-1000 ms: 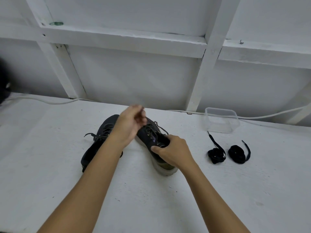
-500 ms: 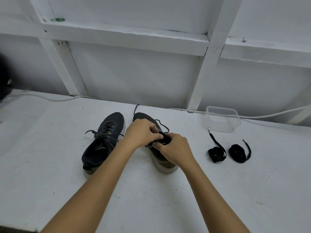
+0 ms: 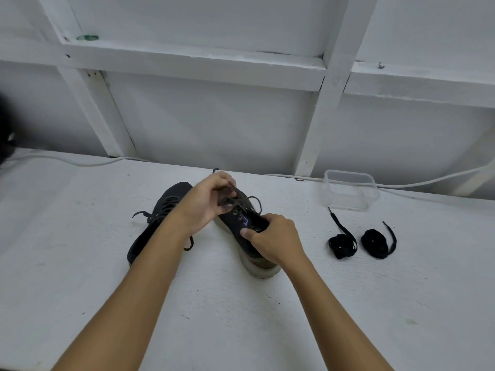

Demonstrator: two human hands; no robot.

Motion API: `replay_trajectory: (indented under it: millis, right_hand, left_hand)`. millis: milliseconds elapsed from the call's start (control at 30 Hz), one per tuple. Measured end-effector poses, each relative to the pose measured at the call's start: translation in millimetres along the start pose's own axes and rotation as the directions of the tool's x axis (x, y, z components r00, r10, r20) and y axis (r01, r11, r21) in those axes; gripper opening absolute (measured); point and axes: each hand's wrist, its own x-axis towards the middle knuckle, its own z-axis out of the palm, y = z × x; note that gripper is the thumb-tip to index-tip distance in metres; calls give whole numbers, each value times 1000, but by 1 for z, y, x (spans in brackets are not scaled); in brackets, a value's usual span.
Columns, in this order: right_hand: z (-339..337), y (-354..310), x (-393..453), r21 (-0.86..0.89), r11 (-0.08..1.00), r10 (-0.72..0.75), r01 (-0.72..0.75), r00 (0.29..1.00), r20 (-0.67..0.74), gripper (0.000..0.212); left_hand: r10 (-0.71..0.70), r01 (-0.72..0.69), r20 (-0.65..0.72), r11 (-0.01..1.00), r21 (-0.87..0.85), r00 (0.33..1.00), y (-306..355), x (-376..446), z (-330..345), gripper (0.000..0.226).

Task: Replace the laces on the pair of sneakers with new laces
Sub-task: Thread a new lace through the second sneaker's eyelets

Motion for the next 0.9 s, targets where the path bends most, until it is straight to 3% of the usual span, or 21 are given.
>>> replay_trajectory:
  millis: [67,100,167,233,267,333,400,433,533,567,633,800,900]
  right_hand:
    - [0,-1,0,-6,1000,6,-6,1000,-1,39]
    - [0,-1,0,-9,1000,8,-8,1000,-4,39]
    - [-1,-1,1,-13,1000,9,-9,1000,-7,39]
    - [0,0,1,-24,1000,10,-10,1000,-12,40]
    - [1,0,2,-27,1000,10,-11,1000,-14,40]
    - [2,1,3,-22,1000,12,-12,1000,-13,40]
    - [2,1,3,-23,1000,15,-15,1000,-11,40]
    - [2,1,3,-23,1000,19,-19,1000,-8,39]
    - [-1,-2,1,4,999,32,-32,999,-9,37]
    - [-2,-3,0,17,999,38,-38,999,-12,37]
    - [0,-5,-3,43,998,53,-52,998,-16,38]
    - [-10,-15,-3,46,994,95,-98,993,65,43]
    - [-25,-21,-1,67,996,43,-52,992,121,45]
  left_hand:
    - [-49,43,-60,994,-101,997,-1,0,-3,21]
    - [-63,60,-88,998,-33,994,-2,0,-1,24]
    - [-24,82,-158,925,371,987,-7,0,5,25]
    - [80,68,-155,644,762,985,-12,-2,9,20]
    - [114,38,-110,506,862,987,-13,-3,9,18]
    - [89,5,-34,308,951,995,-13,-4,11,16]
    - [39,-1,-7,202,979,999,-10,-3,11,12]
    - [11,-14,11,247,969,1000,-8,-4,12,12]
    - [-55,28,19,743,668,998,4,-8,14,16]
    - [-53,45,0,835,548,999,8,-9,13,17]
    - [-51,61,-33,879,472,998,9,-7,7,19]
    - [-38,62,-60,880,471,997,5,-3,-2,19]
    - [-27,63,-83,883,466,996,8,1,-4,21]
